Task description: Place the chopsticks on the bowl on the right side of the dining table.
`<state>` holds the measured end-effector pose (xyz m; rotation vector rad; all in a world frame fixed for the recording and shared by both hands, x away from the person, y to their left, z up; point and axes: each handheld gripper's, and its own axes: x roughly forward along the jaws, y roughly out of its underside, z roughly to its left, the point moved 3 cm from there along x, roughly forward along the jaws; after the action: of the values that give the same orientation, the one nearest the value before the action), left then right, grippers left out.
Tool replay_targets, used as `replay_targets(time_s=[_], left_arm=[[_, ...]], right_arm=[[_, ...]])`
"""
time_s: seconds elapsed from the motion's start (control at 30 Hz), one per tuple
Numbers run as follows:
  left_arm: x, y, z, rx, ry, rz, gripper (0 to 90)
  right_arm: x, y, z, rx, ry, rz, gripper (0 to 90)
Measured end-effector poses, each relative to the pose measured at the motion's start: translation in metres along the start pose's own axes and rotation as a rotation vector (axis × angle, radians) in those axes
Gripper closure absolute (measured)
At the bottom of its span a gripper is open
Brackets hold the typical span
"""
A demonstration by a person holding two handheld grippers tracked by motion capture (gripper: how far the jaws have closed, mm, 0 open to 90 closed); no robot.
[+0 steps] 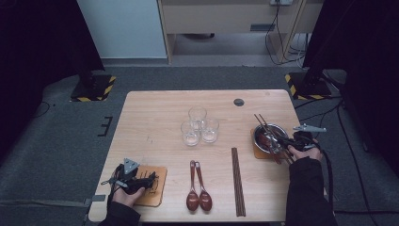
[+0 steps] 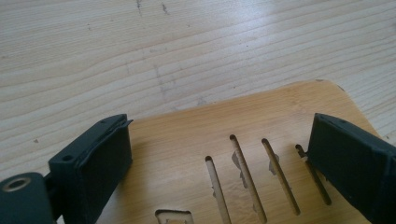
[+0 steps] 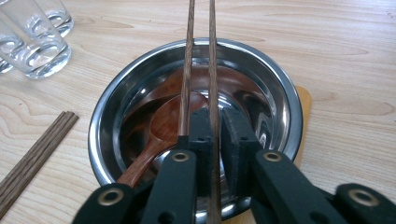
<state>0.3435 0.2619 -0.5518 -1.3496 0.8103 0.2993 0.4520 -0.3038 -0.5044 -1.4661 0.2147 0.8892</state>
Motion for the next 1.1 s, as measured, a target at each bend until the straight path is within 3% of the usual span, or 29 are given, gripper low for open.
replay_targets(time_s=[0.37,0.6,1.1], left_arm=[[0.0,0.0,0.0,0.0,-0.001,0.0,5.3],[0.0,0.0,0.0,0.0,-0.001,0.0,5.3],[0.0,0.0,0.0,0.0,-0.001,0.0,5.3]], right_arm=[[-0.011,0.007,-0.001,-0.001,-0.003,-0.005,82.2],[-0.011,0.011,-0.006,0.014,-0.011,-0.02,84.3],[-0.004,0.008,0.0,0.002,-0.027,-0.037,84.5]])
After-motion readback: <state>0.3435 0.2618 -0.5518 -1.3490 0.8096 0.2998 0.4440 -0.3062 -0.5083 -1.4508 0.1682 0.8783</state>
